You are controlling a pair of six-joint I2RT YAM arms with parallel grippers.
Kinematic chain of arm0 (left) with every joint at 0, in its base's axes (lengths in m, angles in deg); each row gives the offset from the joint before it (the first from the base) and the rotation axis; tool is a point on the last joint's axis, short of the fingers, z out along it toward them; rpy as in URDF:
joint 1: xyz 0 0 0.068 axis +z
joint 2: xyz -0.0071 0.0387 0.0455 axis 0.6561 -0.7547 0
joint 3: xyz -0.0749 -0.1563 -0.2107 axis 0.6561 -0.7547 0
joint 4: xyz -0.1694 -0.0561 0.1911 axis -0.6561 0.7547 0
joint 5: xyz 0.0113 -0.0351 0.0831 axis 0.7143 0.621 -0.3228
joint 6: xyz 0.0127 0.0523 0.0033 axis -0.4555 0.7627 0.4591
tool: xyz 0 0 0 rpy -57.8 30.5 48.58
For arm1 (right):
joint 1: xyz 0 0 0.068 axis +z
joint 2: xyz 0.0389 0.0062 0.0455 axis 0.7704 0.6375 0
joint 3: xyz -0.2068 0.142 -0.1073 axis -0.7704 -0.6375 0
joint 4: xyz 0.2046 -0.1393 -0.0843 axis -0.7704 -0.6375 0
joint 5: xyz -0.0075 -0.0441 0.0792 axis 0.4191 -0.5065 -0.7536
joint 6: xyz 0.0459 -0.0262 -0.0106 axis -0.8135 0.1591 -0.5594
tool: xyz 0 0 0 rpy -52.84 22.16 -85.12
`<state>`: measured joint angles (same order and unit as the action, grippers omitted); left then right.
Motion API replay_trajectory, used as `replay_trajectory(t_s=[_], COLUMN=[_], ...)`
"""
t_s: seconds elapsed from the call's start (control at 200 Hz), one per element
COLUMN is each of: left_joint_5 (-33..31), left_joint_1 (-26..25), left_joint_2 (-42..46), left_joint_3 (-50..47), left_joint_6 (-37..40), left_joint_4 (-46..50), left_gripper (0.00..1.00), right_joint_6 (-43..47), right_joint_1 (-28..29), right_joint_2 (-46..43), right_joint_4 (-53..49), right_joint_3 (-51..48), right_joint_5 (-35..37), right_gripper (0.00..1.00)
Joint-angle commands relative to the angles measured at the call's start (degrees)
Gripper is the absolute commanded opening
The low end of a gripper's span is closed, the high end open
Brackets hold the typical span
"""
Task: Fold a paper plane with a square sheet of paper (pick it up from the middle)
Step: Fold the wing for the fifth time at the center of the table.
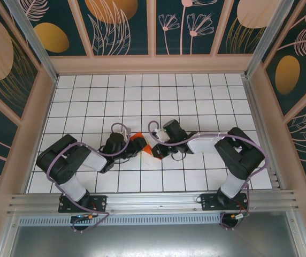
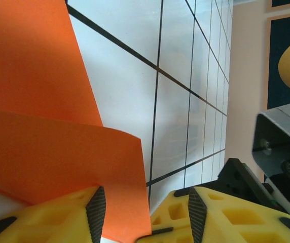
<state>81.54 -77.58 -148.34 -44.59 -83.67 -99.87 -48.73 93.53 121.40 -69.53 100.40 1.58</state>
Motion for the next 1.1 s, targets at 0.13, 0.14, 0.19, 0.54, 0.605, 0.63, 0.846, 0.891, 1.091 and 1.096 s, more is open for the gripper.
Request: replay_trajectory(t_s=[0.13,0.14,0.19,0.54,0.605,0.63,0.846,0.891,1.091,1.096], left_joint_5=[0.4,0.4,0.4,0.9,1.0,1.0,0.1,-0.1,-1.0,-1.0], left_joint_1=[-0.4,-0.4,-0.4,-0.4,-0.4,-0.4,-0.4,-0.4,-0.4,-0.4], left_joint_2=[5.8,6.0,6.5,5.1,5.1,5.0,3.8,3.4,2.0,2.0], left_joint_3=[-1.6,-1.7,-1.9,-2.9,-2.5,-2.4,-0.3,-0.1,0.3,0.4], left_joint_6=[2.1,2.1,2.3,2.0,2.4,2.6,3.1,2.8,1.9,1.9], left_joint_4=[0.8,0.8,0.9,-1.8,-2.0,-2.1,-1.2,-0.8,1.1,1.1], left_gripper=[0.55,0.55,0.55,0.55,0.55,0.55,0.53,0.53,0.51,0.51], right_joint_6=[-1.0,-1.0,-1.5,-5.9,-5.9,-5.6,-1.3,0.0,4.6,4.7], right_joint_1=[-0.1,-0.1,-0.2,-2.9,-3.2,-3.2,-2.8,-2.5,0.0,0.1], right_joint_2=[2.4,2.5,2.9,1.6,0.7,0.5,0.6,0.7,0.6,0.6], right_joint_4=[0.9,1.0,1.4,6.4,6.4,6.0,2.2,1.2,-0.8,-0.8], right_joint_3=[0.7,0.8,0.8,-1.1,-1.2,-1.1,-0.1,0.5,2.4,2.4], right_joint_5=[-3.1,-3.3,-4.0,-10.8,-11.3,-11.2,-8.2,-6.6,0.9,1.1], right_gripper=[0.07,0.07,0.07,0.06,0.07,0.07,0.17,0.21,0.26,0.26])
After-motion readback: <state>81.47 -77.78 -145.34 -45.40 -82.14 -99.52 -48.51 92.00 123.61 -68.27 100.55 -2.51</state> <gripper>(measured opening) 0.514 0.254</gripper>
